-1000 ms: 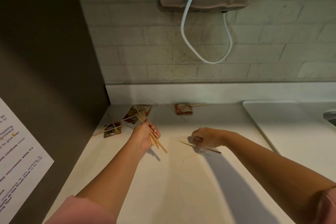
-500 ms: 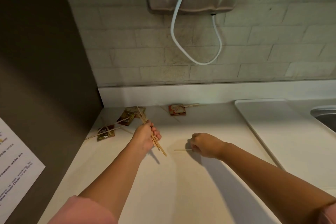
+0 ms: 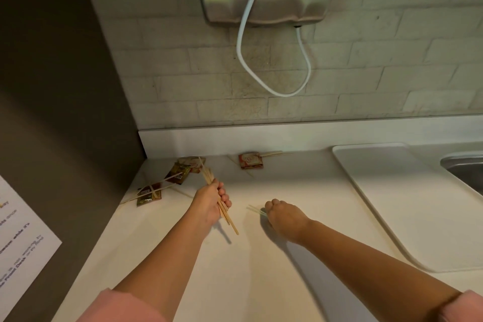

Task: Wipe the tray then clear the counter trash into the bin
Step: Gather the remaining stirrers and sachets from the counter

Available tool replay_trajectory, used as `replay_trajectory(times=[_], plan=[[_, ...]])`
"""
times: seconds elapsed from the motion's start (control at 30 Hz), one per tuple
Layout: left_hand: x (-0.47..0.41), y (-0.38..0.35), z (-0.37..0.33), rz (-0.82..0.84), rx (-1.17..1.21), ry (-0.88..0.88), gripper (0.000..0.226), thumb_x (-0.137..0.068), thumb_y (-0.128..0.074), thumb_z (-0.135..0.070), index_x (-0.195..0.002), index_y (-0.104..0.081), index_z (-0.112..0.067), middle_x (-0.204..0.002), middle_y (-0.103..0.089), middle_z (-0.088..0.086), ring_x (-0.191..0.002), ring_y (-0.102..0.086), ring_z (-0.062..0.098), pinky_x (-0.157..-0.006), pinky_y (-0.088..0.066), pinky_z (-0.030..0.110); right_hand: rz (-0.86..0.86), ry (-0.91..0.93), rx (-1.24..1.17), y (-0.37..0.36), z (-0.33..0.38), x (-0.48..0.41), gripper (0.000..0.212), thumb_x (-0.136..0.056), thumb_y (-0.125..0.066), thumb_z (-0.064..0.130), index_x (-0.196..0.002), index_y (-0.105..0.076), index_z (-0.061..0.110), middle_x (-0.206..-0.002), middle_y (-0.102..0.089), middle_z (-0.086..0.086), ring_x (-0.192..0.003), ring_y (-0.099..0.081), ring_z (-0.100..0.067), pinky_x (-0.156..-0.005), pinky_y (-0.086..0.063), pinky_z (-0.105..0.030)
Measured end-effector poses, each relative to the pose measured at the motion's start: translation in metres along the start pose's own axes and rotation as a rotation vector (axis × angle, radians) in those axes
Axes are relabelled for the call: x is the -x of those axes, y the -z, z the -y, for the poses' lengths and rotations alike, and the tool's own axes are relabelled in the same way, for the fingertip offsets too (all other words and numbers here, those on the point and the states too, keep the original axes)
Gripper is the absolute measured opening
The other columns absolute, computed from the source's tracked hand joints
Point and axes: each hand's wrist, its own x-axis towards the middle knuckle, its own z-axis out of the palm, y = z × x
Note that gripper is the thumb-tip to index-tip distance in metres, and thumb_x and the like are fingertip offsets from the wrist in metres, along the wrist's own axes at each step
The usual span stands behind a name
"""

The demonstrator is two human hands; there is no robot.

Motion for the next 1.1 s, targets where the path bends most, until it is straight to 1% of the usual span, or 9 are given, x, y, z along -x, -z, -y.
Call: replay_trajectory(times=[0.1, 0.2, 0.3, 0.43, 0.53, 0.63, 0.73, 0.9, 1.1], plan=[[0.006, -0.004, 0.006, -0.01, -0.038, -0.013, 0.034, -0.102, -0.035, -0.024, -0.071, -0.044, -0.011, -0.055, -0.035, -0.001, -0.031, -0.033, 0.007, -0.044, -0.031, 0.022, 0.024, -0.034, -0.084, 0.002, 0.002, 0.0, 0.023, -0.099, -0.029, 0.007, -0.116, -0.044, 0.004, -0.116, -0.054, -0.016, -0.099, -0.057, -0.029, -0.073, -0.038, -0.029], [0.013, -0.007, 0.01, -0.025, -0.051, -0.028, 0.034, -0.102, -0.034, -0.022, -0.072, -0.044, -0.011, -0.059, -0.035, 0.0, -0.041, -0.033, 0.01, -0.048, -0.03, 0.023, 0.006, -0.112, -0.382, 0.008, -0.002, 0.004, 0.005, -0.099, -0.032, 0.008, -0.098, -0.037, 0.009, -0.088, -0.051, -0.006, -0.073, -0.047, -0.02, -0.064, -0.036, -0.028], [0.02, -0.01, 0.017, -0.05, -0.036, -0.024, 0.033, -0.102, -0.034, -0.02, -0.073, -0.044, -0.01, -0.062, -0.035, 0.002, -0.051, -0.032, 0.013, -0.051, -0.033, 0.025, -0.051, -0.154, -0.69, 0.018, -0.004, 0.005, 0.017, -0.098, -0.038, 0.008, -0.111, -0.044, -0.001, -0.096, -0.059, -0.016, -0.075, -0.049, -0.019, -0.06, -0.04, -0.025], [0.029, -0.021, 0.03, -0.066, 0.019, -0.019, 0.033, -0.102, -0.033, -0.019, -0.074, -0.044, -0.006, -0.064, -0.042, 0.007, -0.055, -0.043, 0.019, -0.053, -0.047, 0.029, -0.135, -0.141, -0.99, 0.039, 0.005, 0.006, 0.027, -0.1, -0.037, 0.012, -0.125, -0.041, 0.005, -0.072, -0.046, 0.004, -0.059, -0.042, -0.005, -0.051, -0.032, -0.016], [0.038, -0.03, 0.042, -0.048, -0.004, -0.033, 0.03, -0.102, -0.032, -0.015, -0.078, -0.045, -0.005, -0.069, -0.051, 0.013, -0.056, -0.056, 0.024, -0.062, -0.047, 0.036, -0.193, -0.113, -1.086, 0.047, 0.014, 0.011, 0.028, -0.099, -0.038, 0.01, -0.127, -0.039, 0.007, -0.068, -0.048, 0.002, -0.058, -0.046, -0.009, -0.052, -0.039, -0.014], [0.046, -0.036, 0.05, -0.033, -0.057, -0.036, 0.031, -0.103, -0.031, -0.018, -0.081, -0.049, -0.005, -0.074, -0.058, 0.013, -0.061, -0.056, 0.024, -0.056, -0.048, 0.036, -0.163, -0.11, -1.228, 0.045, 0.021, 0.018, 0.025, -0.098, -0.037, 0.004, -0.123, -0.037, 0.004, -0.077, -0.056, -0.009, -0.067, -0.054, -0.021, -0.064, -0.05, -0.029], [0.057, -0.047, 0.057, -0.034, -0.047, -0.033, 0.03, -0.102, -0.033, -0.019, -0.083, -0.053, -0.006, -0.07, -0.059, 0.011, -0.055, -0.058, 0.022, -0.04, -0.049, 0.026, -0.165, -0.14, -1.224, 0.037, 0.019, 0.022, 0.02, -0.098, -0.041, 0.006, -0.117, -0.04, 0.005, -0.075, -0.054, -0.005, -0.07, -0.055, -0.022, -0.071, -0.052, -0.038], [0.071, -0.059, 0.07, -0.033, 0.012, -0.065, 0.026, -0.101, -0.037, -0.016, -0.088, -0.057, -0.006, -0.079, -0.062, 0.013, -0.073, -0.061, 0.021, -0.062, -0.049, 0.03, -0.244, -0.163, -1.168, 0.025, 0.014, 0.036, 0.006, -0.094, -0.05, 0.008, -0.096, -0.055, 0.006, -0.072, -0.052, 0.003, -0.065, -0.051, -0.009, -0.058, -0.043, -0.018], [0.085, -0.073, 0.083, 0.023, -0.041, -0.053, 0.028, -0.101, -0.037, -0.016, -0.079, -0.053, -0.007, -0.069, -0.055, 0.008, -0.066, -0.055, 0.017, -0.06, -0.045, 0.028, -0.256, -0.267, -1.152, 0.023, 0.001, 0.062, 0.013, -0.095, -0.052, 0.017, -0.086, -0.058, 0.009, -0.079, -0.059, -0.005, -0.069, -0.055, -0.017, -0.054, -0.041, -0.016]])
